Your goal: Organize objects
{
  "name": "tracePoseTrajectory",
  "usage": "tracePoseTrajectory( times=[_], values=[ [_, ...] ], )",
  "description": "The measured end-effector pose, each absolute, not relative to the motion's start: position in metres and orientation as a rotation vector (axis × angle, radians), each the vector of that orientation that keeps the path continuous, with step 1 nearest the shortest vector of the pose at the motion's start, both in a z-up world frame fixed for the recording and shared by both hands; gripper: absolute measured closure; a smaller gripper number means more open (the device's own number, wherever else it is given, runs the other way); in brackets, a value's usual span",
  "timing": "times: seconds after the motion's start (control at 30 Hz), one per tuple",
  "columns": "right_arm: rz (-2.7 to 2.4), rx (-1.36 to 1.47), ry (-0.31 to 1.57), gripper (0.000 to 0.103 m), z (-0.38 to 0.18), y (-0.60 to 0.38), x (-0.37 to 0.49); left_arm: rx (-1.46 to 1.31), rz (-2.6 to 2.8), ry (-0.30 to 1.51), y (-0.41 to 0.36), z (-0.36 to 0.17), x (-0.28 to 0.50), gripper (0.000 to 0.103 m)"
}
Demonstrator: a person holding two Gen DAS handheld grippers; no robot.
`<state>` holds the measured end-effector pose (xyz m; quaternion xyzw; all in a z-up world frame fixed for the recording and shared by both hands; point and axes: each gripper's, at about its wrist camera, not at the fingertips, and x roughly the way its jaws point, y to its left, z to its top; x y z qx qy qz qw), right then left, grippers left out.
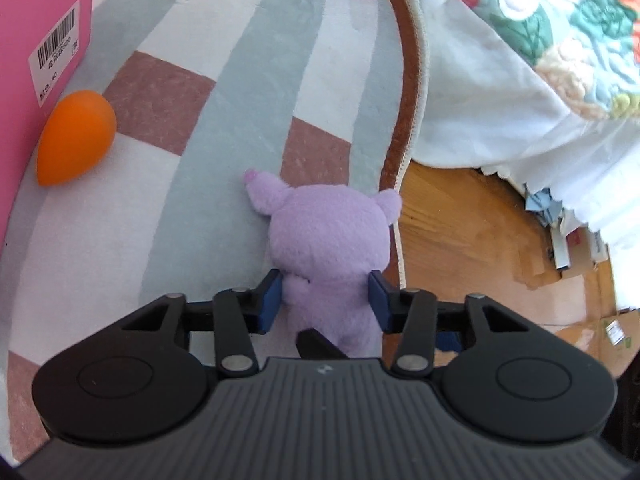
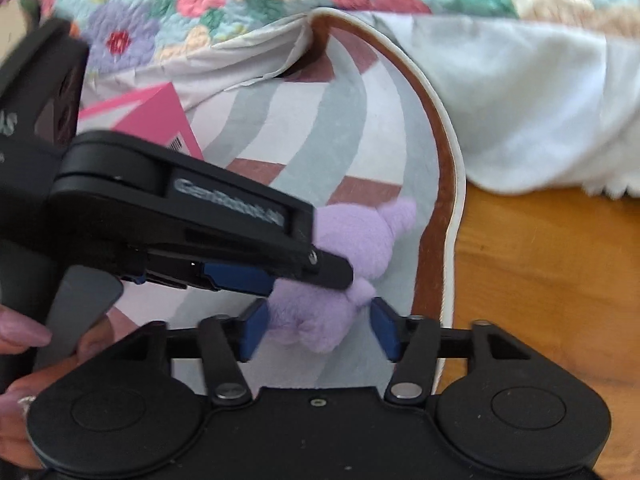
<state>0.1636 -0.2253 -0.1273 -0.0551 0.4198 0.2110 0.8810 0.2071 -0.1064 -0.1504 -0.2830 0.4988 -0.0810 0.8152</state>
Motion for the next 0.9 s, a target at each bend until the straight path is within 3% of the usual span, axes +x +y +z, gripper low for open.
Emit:
tracePoseTrajectory(
  times=[0.2, 0.4, 0.9],
  values=[
    [0.406, -0.192, 0.87, 0.038, -0.138, -0.213, 0.165, -0.525, -0.179, 1.047, -0.118, -0.148, 0.207, 0.064],
    [0.398, -0.081, 0.864, 0.049, -0.138, -0.224, 0.165, -0.506, -0.203, 1.05, -0.12, -0.146, 0.206, 0.067],
    [0.413, -0.05, 0.872, 0.049, -0.11, -0.217, 0.136, -0.406, -0.257, 1.049, -0.122, -0.113, 0.176, 0.067]
  ],
)
